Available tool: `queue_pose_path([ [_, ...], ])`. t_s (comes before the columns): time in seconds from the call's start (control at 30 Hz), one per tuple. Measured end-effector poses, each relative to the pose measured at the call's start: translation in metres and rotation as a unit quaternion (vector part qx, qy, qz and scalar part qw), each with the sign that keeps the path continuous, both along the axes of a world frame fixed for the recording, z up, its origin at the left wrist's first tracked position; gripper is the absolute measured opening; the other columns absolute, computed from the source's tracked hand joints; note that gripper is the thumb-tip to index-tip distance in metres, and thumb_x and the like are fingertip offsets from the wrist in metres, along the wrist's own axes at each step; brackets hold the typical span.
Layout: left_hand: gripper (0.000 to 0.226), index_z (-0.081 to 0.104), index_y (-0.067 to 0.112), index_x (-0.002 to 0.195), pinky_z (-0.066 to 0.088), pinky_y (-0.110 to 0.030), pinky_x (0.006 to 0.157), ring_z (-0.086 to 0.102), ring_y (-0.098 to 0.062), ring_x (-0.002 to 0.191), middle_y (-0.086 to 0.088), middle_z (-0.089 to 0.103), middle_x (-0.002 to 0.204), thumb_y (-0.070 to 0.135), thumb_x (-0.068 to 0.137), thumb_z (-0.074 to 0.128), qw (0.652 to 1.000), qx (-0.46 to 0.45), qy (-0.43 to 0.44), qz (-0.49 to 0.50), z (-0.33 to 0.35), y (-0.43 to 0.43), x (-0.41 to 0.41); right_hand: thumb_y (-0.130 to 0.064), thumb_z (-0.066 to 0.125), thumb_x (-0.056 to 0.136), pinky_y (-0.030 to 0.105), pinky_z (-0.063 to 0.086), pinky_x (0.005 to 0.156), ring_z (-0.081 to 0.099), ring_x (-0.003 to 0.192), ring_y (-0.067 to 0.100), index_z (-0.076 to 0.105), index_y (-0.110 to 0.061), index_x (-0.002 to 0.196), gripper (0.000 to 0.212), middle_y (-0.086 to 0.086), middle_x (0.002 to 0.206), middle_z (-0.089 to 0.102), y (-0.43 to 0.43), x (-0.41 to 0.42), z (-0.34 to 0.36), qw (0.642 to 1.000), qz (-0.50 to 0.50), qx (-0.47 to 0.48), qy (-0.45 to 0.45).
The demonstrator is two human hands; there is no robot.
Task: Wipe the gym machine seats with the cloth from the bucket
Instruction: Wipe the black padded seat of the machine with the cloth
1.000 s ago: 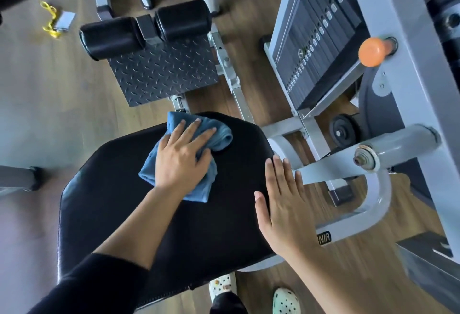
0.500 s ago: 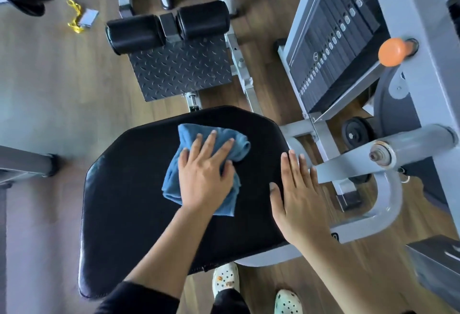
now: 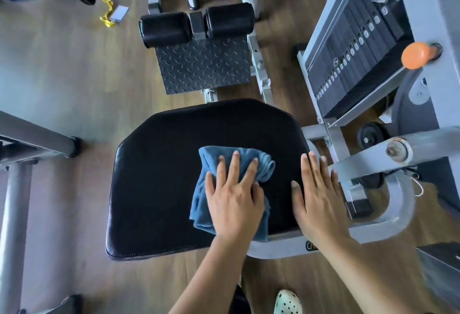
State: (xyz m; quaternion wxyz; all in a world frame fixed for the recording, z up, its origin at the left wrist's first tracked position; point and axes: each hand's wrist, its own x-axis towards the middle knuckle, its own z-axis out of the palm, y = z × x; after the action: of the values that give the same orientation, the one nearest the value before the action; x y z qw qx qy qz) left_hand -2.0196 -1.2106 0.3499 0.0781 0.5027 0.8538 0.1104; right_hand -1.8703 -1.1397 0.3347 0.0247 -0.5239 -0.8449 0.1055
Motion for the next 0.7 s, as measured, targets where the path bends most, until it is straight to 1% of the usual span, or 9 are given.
queue_pose_path([
  [0.1, 0.046, 0.055, 0.033, 0.130, 0.033, -0.053, 0.106, 0.038, -0.030, 0.134, -0.002, 0.047, 0.143, 0.036, 0.087, 0.040, 0.999, 0.007, 0.004, -0.033, 0.000, 0.000, 0.016, -0.041, 0.018, 0.097, 0.044, 0.014, 0.117, 0.012, 0.144, 0.025, 0.021, -0.007, 0.149, 0.063, 0.011, 0.156, 0.020, -0.004, 0.007, 0.000, 1.000, 0.014, -0.003, 0.000],
  [0.2, 0.045, 0.055, 0.033, 0.130, 0.031, -0.051, 0.109, 0.037, -0.029, 0.135, -0.001, 0.048, 0.142, 0.034, 0.087, 0.042, 0.996, 0.020, 0.000, -0.084, 0.002, -0.022, 0.010, -0.042, 0.015, 0.096, 0.041, 0.008, 0.117, 0.008, 0.145, 0.023, 0.017, -0.009, 0.151, 0.064, 0.010, 0.157, 0.015, -0.006, 0.012, 0.001, 1.000, 0.026, -0.008, -0.007],
  [0.27, 0.044, 0.056, 0.033, 0.129, 0.033, -0.050, 0.108, 0.038, -0.028, 0.135, -0.001, 0.049, 0.141, 0.032, 0.087, 0.045, 0.997, 0.027, 0.003, -0.077, 0.002, -0.045, -0.003, -0.044, 0.012, 0.096, 0.040, 0.005, 0.117, 0.006, 0.145, 0.022, 0.015, -0.009, 0.151, 0.066, 0.008, 0.158, 0.012, -0.006, 0.011, 0.003, 0.999, 0.029, -0.010, -0.011],
  [0.4, 0.042, 0.060, 0.030, 0.127, 0.038, -0.050, 0.102, 0.041, -0.028, 0.133, -0.001, 0.050, 0.140, 0.028, 0.085, 0.051, 0.998, 0.050, 0.022, 0.015, 0.000, -0.096, -0.047, -0.048, 0.007, 0.095, 0.038, 0.002, 0.118, 0.000, 0.146, 0.020, 0.010, -0.011, 0.151, 0.067, 0.006, 0.158, 0.005, -0.008, 0.009, 0.003, 0.999, 0.029, -0.019, -0.020],
  [0.5, 0.043, 0.062, 0.027, 0.125, 0.038, -0.049, 0.101, 0.043, -0.029, 0.131, -0.002, 0.050, 0.140, 0.031, 0.084, 0.046, 0.994, 0.050, 0.026, 0.094, 0.001, -0.122, -0.082, -0.047, 0.008, 0.095, 0.039, 0.003, 0.118, -0.001, 0.146, 0.019, 0.008, -0.011, 0.151, 0.067, 0.006, 0.158, 0.003, -0.011, 0.005, 0.004, 0.999, 0.035, -0.014, -0.018],
  [0.57, 0.047, 0.062, 0.028, 0.125, 0.034, -0.049, 0.103, 0.041, -0.029, 0.132, -0.001, 0.050, 0.141, 0.035, 0.083, 0.041, 0.986, 0.031, 0.025, 0.159, 0.001, -0.124, -0.097, -0.046, 0.010, 0.095, 0.039, 0.004, 0.118, 0.001, 0.146, 0.020, 0.009, -0.010, 0.150, 0.066, 0.006, 0.158, 0.004, -0.014, -0.002, 0.006, 0.999, 0.041, -0.012, -0.008],
  [0.63, 0.047, 0.058, 0.031, 0.128, 0.029, -0.050, 0.107, 0.035, -0.029, 0.136, 0.000, 0.046, 0.144, 0.035, 0.084, 0.041, 0.974, 0.003, 0.008, 0.225, 0.002, -0.110, -0.106, -0.045, 0.011, 0.096, 0.038, 0.003, 0.118, 0.003, 0.146, 0.021, 0.011, -0.009, 0.150, 0.066, 0.007, 0.157, 0.007, -0.018, -0.011, 0.009, 0.999, 0.051, -0.009, -0.001],
  [0.7, 0.045, 0.051, 0.033, 0.133, 0.024, -0.051, 0.109, 0.029, -0.029, 0.138, -0.001, 0.040, 0.148, 0.035, 0.088, 0.045, 0.968, -0.027, -0.004, 0.249, 0.001, -0.083, -0.107, -0.045, 0.012, 0.096, 0.038, 0.003, 0.118, 0.004, 0.146, 0.022, 0.013, -0.008, 0.151, 0.066, 0.007, 0.158, 0.008, -0.020, -0.024, 0.010, 0.998, 0.070, -0.006, 0.004],
])
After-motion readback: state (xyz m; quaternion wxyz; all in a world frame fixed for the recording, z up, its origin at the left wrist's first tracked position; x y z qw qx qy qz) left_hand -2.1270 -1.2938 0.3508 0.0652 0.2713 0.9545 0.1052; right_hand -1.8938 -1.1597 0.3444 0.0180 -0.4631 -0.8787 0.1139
